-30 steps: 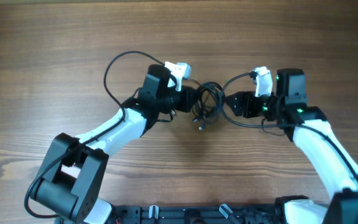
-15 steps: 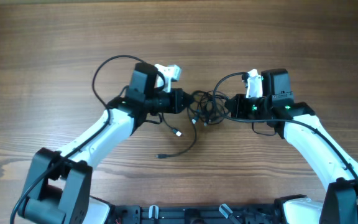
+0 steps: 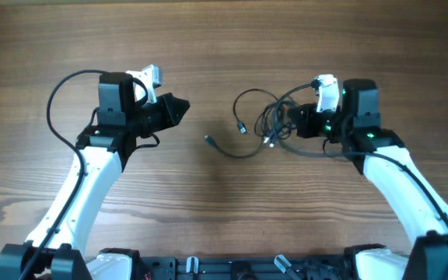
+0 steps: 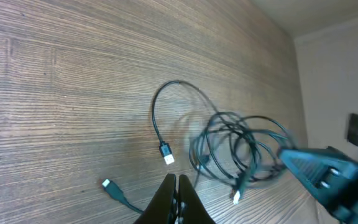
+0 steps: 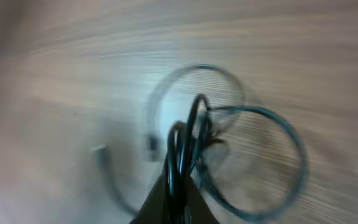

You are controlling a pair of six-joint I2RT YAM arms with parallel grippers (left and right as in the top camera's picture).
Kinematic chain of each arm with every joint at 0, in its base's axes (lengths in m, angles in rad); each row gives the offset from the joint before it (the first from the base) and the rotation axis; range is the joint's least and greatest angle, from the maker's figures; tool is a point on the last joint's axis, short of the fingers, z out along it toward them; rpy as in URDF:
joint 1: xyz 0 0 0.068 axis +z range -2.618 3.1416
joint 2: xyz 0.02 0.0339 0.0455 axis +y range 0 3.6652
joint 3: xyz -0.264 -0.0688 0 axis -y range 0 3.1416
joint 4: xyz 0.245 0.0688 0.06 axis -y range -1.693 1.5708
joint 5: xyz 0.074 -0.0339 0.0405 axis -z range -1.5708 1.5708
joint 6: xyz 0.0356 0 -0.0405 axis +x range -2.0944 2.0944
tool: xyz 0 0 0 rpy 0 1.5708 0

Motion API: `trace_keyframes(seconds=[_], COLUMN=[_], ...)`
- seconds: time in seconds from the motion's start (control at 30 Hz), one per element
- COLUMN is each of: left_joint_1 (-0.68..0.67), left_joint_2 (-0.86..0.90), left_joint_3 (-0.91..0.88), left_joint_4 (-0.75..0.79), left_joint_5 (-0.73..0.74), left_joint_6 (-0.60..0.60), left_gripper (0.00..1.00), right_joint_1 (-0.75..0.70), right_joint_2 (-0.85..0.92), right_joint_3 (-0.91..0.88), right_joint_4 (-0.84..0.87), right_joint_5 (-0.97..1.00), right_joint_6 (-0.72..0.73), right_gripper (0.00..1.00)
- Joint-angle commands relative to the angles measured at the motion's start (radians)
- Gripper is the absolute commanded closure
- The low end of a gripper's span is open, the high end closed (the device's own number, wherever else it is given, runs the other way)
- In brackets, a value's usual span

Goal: Untangle cables

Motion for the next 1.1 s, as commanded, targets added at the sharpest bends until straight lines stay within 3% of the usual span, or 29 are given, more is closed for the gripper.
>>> trace_keyframes(seconds=[0.0, 0.07, 0.2, 0.27, 0.33, 0.47, 0.57, 0.6, 0.67, 0.73, 0.77, 0.8, 0.9, 0.93, 0.97, 1.07], left_joint_1=[-0.019, -0.065, -0.167, -0.216, -0.245, -0.321, -0.365, -0.376, -0.377, -0.377, -0.378, -0.377, -0.39, -0.401, -0.419, -0.489], left_joint_2=[-0.017, -0.014, -0.01, -0.006, 0.001, 0.019, 0.02, 0.02, 0.021, 0.026, 0.037, 0.054, 0.154, 0.186, 0.221, 0.312], left_joint_3=[0.003, 0.003, 0.003, 0.003, 0.003, 0.003, 0.003, 0.003, 0.002, 0.002, 0.002, 0.002, 0.002, 0.002, 0.002, 0.002], left_joint_4=[0.0, 0.002, 0.002, 0.002, 0.004, 0.006, 0.034, 0.037, 0.034, 0.031, 0.033, 0.038, 0.158, 0.201, 0.252, 0.378], left_joint_5=[0.045, 0.043, 0.042, -0.023, -0.036, -0.029, -0.028, -0.029, -0.032, -0.033, -0.053, -0.077, -0.096, -0.096, -0.096, -0.096], left_joint_6=[0.001, 0.003, 0.121, 0.137, 0.126, -0.001, -0.019, -0.025, -0.03, -0.078, -0.088, -0.09, -0.113, -0.112, -0.114, -0.115], left_gripper=[0.77, 0.54, 0.37, 0.23, 0.21, 0.21, 0.17, 0.15, 0.13, 0.13, 0.13, 0.13, 0.13, 0.14, 0.14, 0.18], right_joint_1=[0.006, 0.005, 0.006, 0.005, 0.006, 0.046, 0.053, 0.052, 0.052, 0.052, 0.052, 0.052, 0.052, 0.052, 0.052, 0.051], right_joint_2=[-0.039, -0.039, -0.039, -0.039, -0.039, -0.039, -0.039, -0.039, -0.039, -0.038, -0.036, -0.034, -0.031, -0.031, -0.031, -0.034], right_joint_3=[0.004, 0.004, 0.004, 0.004, 0.002, 0.001, 0.001, 0.001, 0.001, 0.001, 0.001, 0.001, 0.001, 0.001, 0.001, 0.001], right_joint_4=[0.019, 0.019, 0.031, 0.04, 0.03, 0.027, 0.013, 0.013, -0.029, -0.203, -0.274, -0.309, -0.383, -0.398, -0.411, -0.398], right_joint_5=[-0.597, -0.675, -0.675, -0.652, -0.564, -0.539, -0.464, -0.459, -0.271, 0.249, 0.431, 0.504, 0.621, 0.642, 0.643, 0.625], right_joint_6=[-0.172, -0.171, -0.132, -0.114, -0.038, -0.038, 0.017, 0.018, 0.085, 0.306, 0.331, 0.319, 0.299, 0.299, 0.299, 0.298], right_gripper=[0.9, 0.85, 0.83, 0.83, 0.88, 0.88, 0.88, 0.83, 0.52, 0.24, 0.15, 0.1, 0.1, 0.09, 0.0, 0.0])
